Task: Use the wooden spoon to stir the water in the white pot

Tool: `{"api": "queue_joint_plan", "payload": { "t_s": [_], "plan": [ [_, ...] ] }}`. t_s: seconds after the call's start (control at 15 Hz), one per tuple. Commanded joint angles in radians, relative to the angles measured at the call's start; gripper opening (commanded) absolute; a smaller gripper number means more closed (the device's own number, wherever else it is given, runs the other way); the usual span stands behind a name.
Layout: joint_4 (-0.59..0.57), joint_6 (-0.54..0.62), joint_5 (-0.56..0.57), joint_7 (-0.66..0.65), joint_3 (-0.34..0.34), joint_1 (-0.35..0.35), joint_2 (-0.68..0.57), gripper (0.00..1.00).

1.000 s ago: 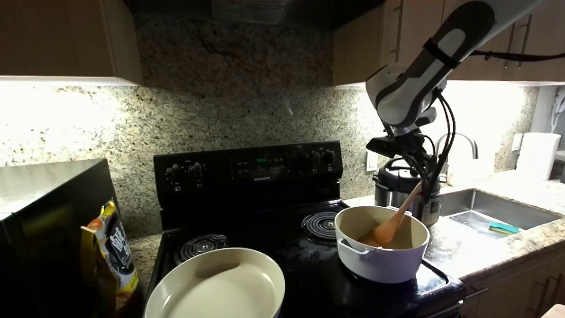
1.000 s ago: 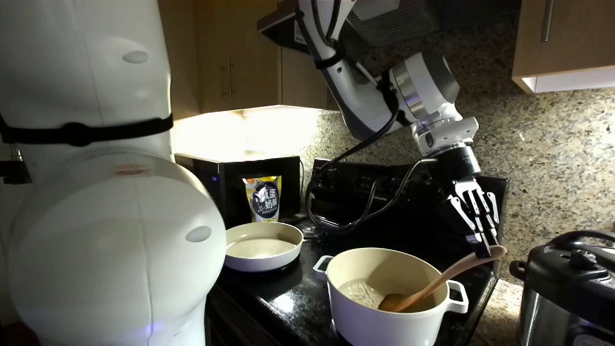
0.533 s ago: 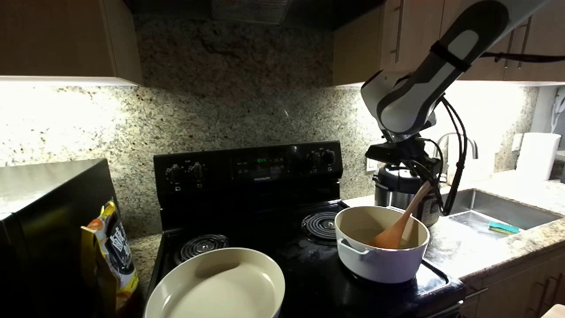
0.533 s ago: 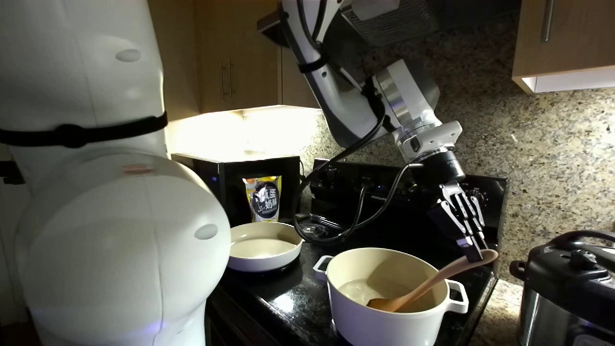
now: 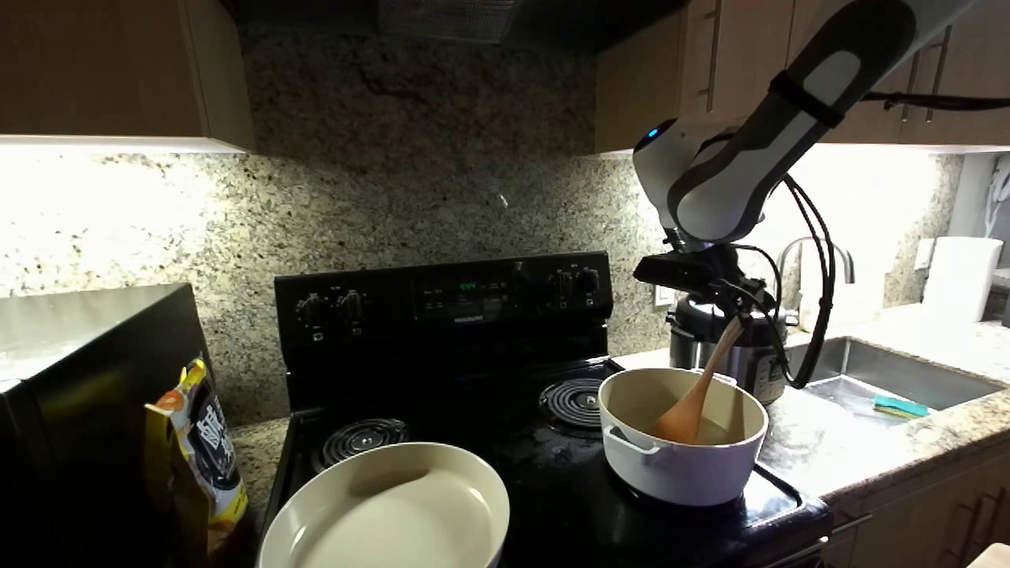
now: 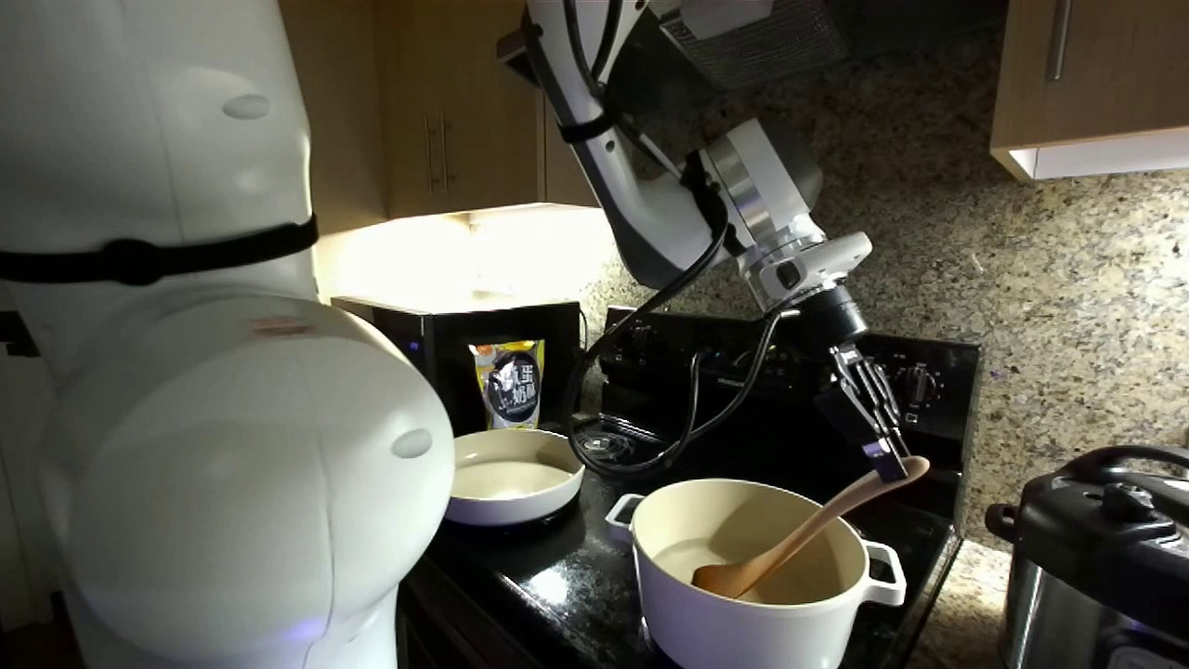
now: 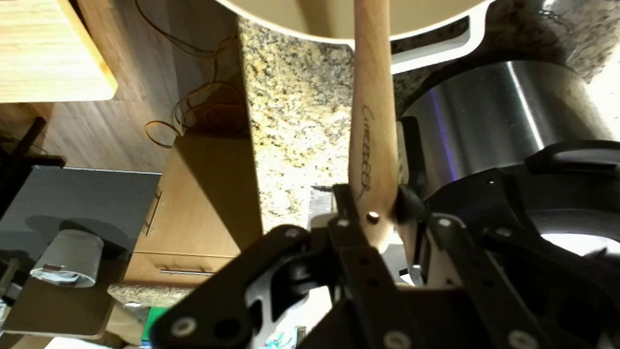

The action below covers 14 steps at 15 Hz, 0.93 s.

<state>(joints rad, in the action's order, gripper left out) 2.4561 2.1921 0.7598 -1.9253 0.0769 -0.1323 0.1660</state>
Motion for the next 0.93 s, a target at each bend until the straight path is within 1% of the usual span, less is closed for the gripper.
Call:
{"api": "queue_joint_plan", "payload": {
  "t_s": [0.0, 0.13, 0.4, 0.6, 0.87],
  "plan": [
    [-0.017, 0.088, -0.033, 0.075, 0.02, -0.007, -0.001, 0.1],
    [-0.034, 0.094, -0.035, 0.07, 0.024, -0.014, -0.015, 0.1],
    [-0.042, 0.056, -0.008, 0.037, 0.032, -0.031, -0.023, 0.1],
    [-0.011, 0.041, 0.022, 0.033, 0.048, -0.052, -0.002, 0.1],
    [0.043, 0.053, 0.038, 0.078, 0.061, -0.062, 0.022, 0.1]
  ]
}}
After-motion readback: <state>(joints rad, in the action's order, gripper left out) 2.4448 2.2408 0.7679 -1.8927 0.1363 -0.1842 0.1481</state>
